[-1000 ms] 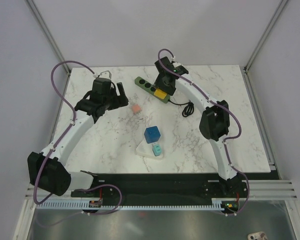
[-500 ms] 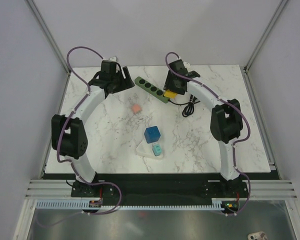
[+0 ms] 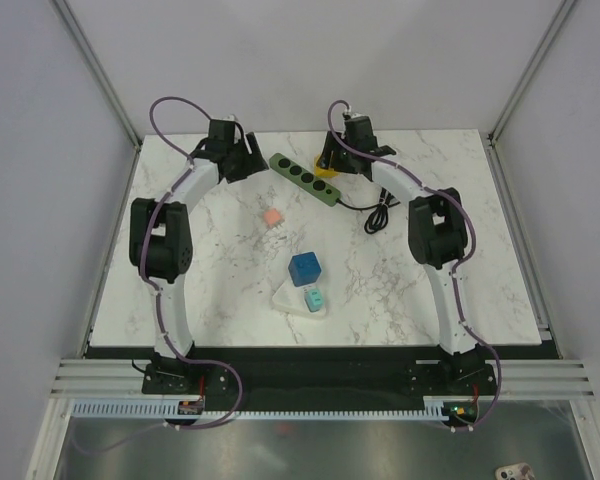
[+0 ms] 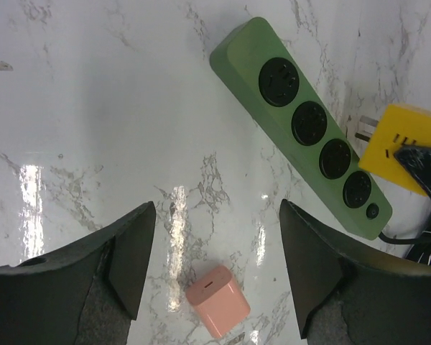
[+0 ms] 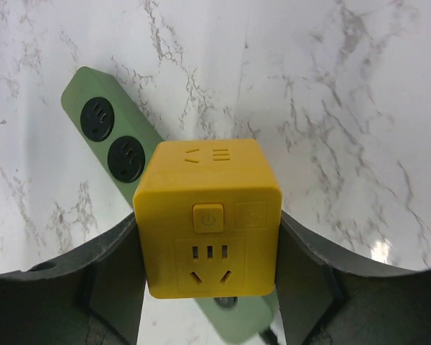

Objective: Insert the plug

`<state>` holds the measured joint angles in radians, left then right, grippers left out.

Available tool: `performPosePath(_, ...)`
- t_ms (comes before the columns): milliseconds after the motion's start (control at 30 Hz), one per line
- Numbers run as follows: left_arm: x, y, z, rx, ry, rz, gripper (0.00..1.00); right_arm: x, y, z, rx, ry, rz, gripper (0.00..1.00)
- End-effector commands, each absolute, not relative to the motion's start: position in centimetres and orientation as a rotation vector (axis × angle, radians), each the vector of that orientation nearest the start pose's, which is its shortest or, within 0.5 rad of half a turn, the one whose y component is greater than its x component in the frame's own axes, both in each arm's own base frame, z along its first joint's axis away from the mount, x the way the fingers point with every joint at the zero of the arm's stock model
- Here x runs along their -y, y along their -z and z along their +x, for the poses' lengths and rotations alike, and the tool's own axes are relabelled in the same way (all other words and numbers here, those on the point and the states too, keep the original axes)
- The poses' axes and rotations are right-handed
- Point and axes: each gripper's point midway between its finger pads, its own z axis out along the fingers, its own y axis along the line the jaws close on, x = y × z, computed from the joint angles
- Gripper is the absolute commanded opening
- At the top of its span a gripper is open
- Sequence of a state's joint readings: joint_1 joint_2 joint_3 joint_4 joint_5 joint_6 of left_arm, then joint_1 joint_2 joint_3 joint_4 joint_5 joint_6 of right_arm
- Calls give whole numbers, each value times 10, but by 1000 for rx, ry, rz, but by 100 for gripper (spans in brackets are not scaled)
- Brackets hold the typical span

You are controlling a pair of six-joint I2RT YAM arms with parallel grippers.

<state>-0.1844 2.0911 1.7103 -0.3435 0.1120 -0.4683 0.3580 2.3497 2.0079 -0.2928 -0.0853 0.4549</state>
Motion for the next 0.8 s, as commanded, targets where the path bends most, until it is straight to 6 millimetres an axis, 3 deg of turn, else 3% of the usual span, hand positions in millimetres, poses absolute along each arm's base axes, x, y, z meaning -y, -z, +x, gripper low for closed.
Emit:
performPosePath(0,138,-119,559,-2287,525,-305,76,-279,-104,609,-2148,-645,-57,0)
performPosePath(100,137,-111,559,-2294,557,-322,76,-295,-96,621,-2109,-699,-120,0)
performPosePath(133,136,-111,560,-2292,556,-325,76,-297,-80,621,-2132,-706,-132,0)
performPosePath(200,130,-109,563,-2291,549,-334,76,-306,-71,619,-2134,-756,-191,0)
performPosePath(333,118,-109,564,-2290,577,-358,75,-344,-71,578,-2105,-1024,-468,0)
performPosePath(400,116,-109,561,-2296,594,-328,75,-355,-66,560,-2106,-1053,-551,0)
performPosePath(633,110,-109,552,-2320,611,-279,74,-366,-57,528,-2133,-1109,-679,0)
performPosePath(767,114,-100,530,-2372,649,-271,70,-359,-57,513,-2188,-1043,-732,0)
